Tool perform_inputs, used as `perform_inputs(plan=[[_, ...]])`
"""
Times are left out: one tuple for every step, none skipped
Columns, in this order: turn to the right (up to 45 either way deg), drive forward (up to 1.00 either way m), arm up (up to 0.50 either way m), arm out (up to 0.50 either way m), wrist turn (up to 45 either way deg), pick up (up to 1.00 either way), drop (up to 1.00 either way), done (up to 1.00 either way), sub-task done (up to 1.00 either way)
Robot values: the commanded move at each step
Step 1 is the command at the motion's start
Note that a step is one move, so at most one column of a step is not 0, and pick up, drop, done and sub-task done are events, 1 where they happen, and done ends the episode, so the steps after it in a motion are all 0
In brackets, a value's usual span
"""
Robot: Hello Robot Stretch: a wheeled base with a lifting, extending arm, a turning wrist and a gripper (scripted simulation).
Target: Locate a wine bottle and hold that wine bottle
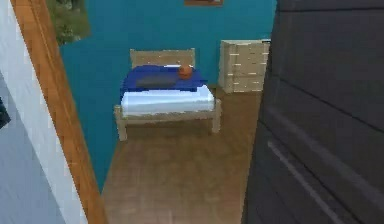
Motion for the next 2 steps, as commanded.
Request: perform_inputs(plan=[[0.0,1.0,0.0,0.0,0.0,0.0,0.0,0.0,0.0],[-15.0,0.0,0.0,0.0,0.0,0.0,0.0,0.0,0.0]])
